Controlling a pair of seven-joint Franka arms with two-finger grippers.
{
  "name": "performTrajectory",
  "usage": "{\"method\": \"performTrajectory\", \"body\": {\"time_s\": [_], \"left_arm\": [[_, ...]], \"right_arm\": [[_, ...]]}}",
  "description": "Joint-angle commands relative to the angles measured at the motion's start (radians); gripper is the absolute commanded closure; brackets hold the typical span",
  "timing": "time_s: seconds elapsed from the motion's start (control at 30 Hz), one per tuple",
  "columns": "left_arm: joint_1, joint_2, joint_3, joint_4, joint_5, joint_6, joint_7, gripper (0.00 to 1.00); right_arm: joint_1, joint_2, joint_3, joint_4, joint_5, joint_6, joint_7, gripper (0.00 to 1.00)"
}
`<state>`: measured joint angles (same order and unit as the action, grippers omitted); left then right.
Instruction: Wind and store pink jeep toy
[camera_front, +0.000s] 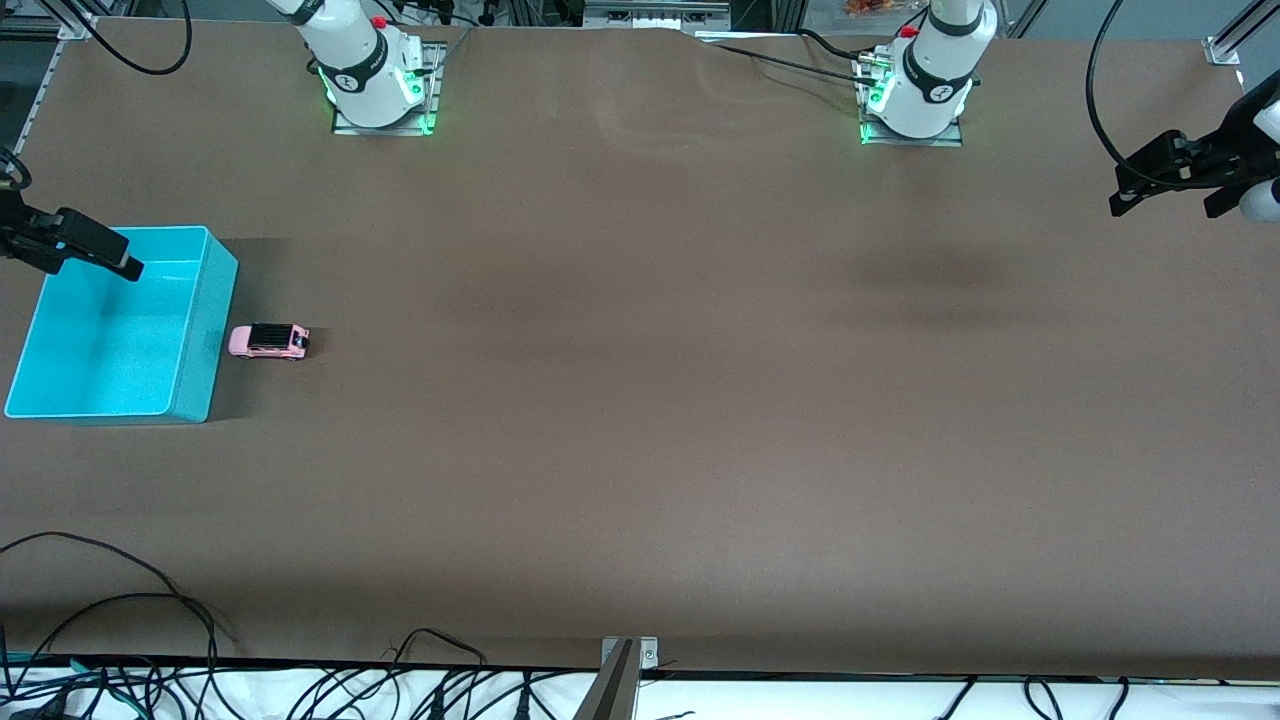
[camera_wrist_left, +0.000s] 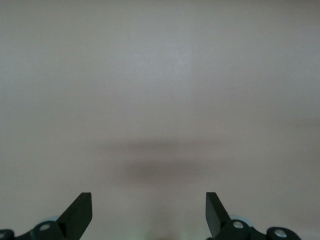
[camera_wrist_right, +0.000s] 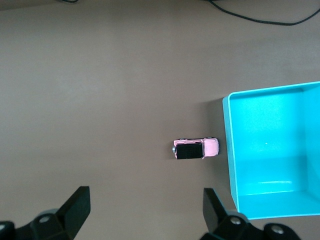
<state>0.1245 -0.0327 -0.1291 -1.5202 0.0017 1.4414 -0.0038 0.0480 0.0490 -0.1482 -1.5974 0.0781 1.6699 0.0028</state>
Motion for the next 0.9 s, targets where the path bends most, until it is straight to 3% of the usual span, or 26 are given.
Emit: {"method": "performTrajectory", "body": {"time_s": [0.0,0.13,0.33,0.6,0.87], "left_arm": [[-0.075,0.014,0.060,0.035,0.020,-0.024,-0.042,0.00],[-0.097,0.014,0.072,0.035,0.021,-0.024,-0.054,0.00],[-0.088,0.017,0.069,0.034,0.018,-0.024,-0.048,0.00],[-0.092,0.019,0.065,0.035,0.020,-0.024,-0.044,0.00],[-0.092,0.017,0.065,0.035,0.018,-0.024,-0.036,0.00]], "right_arm": [[-0.010,0.057,-0.007,0.021,0.025,0.002,0.005,0.00],[-0.007,0.104,-0.011,0.021,0.012,-0.007,0.096,0.00],[0.015,0.152,-0.004,0.017,-0.080,-0.013,0.373,0.00],[-0.014,0.196,-0.011,-0.007,-0.052,-0.012,0.646,0.00],[-0.037,0.198,-0.013,-0.131,-0.035,0.091,0.769,0.00]]}}
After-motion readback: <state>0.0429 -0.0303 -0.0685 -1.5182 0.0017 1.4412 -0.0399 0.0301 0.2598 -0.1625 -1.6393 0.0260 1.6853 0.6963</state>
